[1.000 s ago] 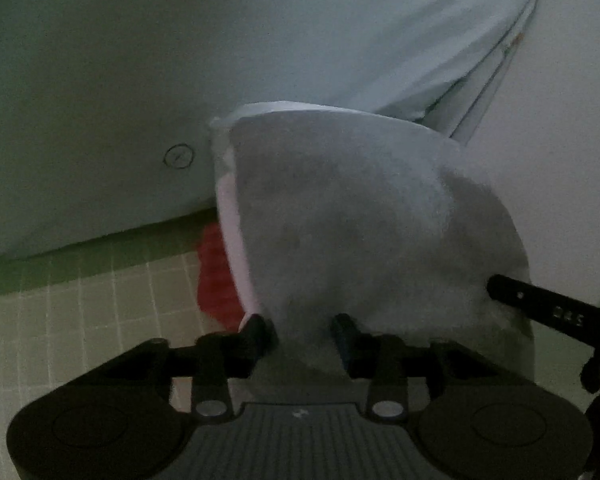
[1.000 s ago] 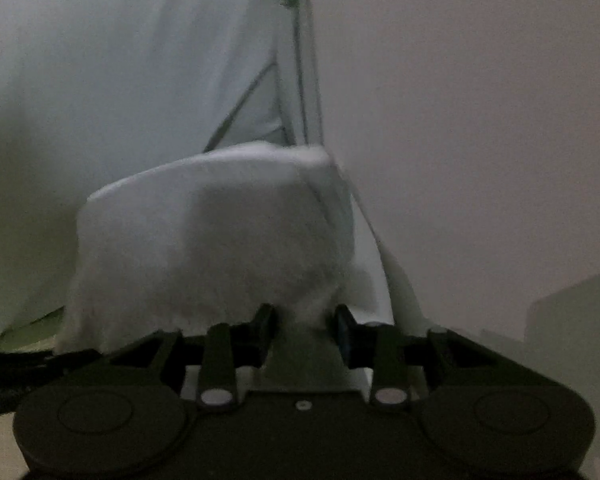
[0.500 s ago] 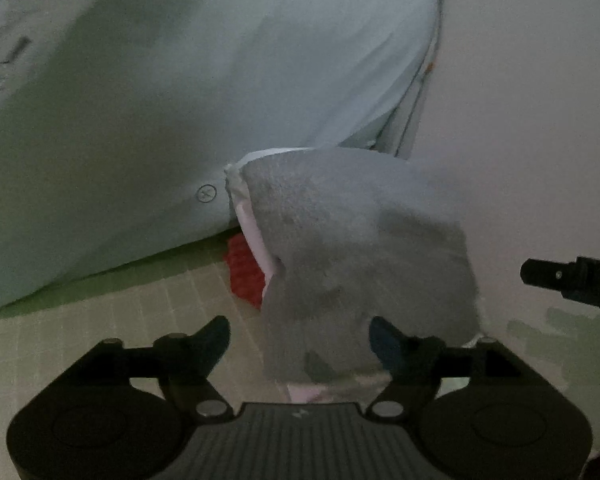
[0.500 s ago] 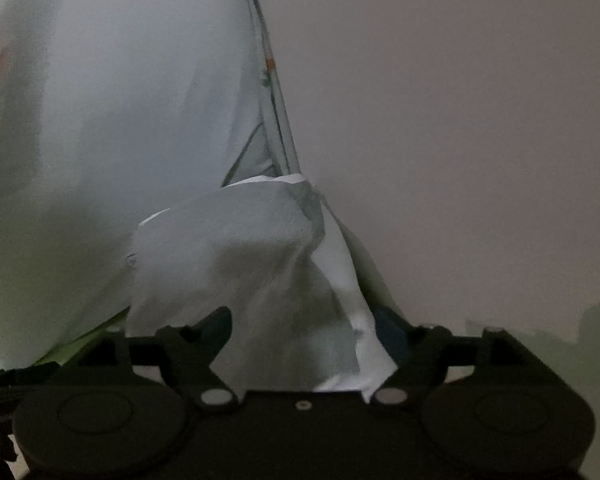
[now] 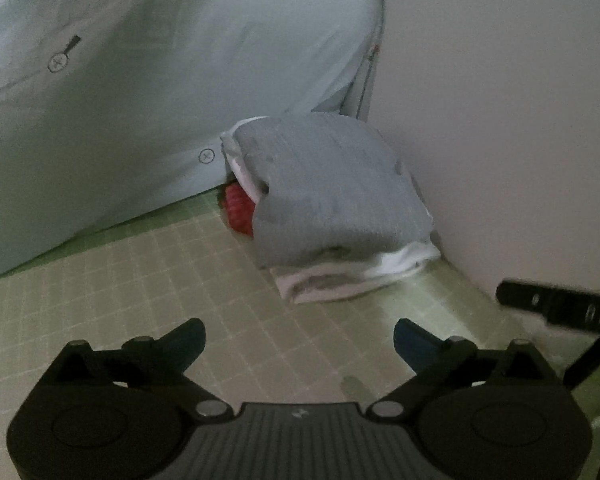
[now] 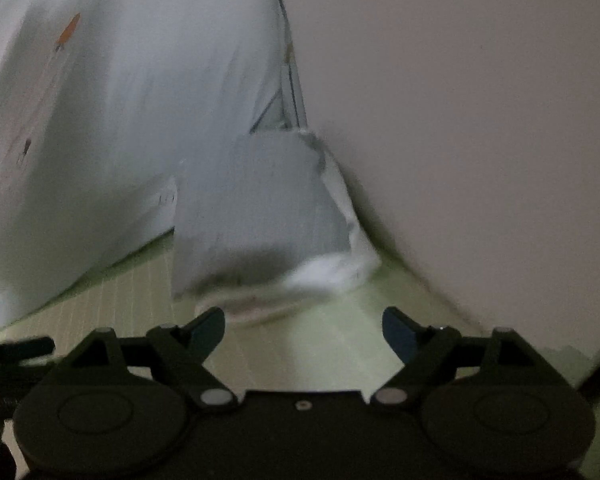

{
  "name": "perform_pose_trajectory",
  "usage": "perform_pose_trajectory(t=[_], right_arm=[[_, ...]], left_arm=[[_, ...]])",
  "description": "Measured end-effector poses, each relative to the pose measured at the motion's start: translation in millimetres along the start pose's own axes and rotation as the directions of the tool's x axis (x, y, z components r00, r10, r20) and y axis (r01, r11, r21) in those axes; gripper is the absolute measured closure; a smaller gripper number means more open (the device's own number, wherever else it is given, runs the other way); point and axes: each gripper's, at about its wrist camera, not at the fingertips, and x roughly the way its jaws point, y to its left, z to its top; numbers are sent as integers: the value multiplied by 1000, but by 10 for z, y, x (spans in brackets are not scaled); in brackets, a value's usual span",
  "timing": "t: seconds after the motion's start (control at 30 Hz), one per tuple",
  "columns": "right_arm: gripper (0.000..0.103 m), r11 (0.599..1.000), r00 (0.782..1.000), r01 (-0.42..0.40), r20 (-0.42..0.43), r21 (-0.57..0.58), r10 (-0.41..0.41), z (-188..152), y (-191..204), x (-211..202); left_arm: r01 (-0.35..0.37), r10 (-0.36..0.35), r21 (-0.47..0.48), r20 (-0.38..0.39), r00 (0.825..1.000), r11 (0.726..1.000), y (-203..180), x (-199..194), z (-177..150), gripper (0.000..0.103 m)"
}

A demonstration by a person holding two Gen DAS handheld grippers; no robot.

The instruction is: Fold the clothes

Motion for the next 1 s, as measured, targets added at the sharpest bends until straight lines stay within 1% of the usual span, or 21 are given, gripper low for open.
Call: perform_pose_trajectory(t=[0.07, 0.13, 0.23, 0.4, 0.53, 1.0], right_arm=[[12, 1000, 1000, 5, -19, 1, -5, -157, 17, -73], [3, 1000, 999, 11, -35, -6, -11, -286, 35, -137], [1, 999, 998, 36, -44, -37, -37, -401, 71, -202], [0, 998, 998, 41, -53, -39, -43, -500, 71, -287], [0, 998, 997, 45, -58, -39, -47, -533, 66, -374], [0, 997, 997, 57, -42, -52, -59, -544, 28, -490]], left_arm=[[-22, 22, 13, 3, 1000, 1000, -16, -60, -75, 0], [-42, 42, 35, 2, 999, 999, -27, -87, -134, 0], [-42, 43, 58, -12, 999, 997, -38, -139, -221, 0], [-22, 24, 76, -26, 999, 997, -55, -230, -328, 0], [-15, 17, 88, -22, 1000, 996, -71, -291, -371, 0], [-1, 1, 91, -5, 1000, 996, -142, -380, -436, 0]])
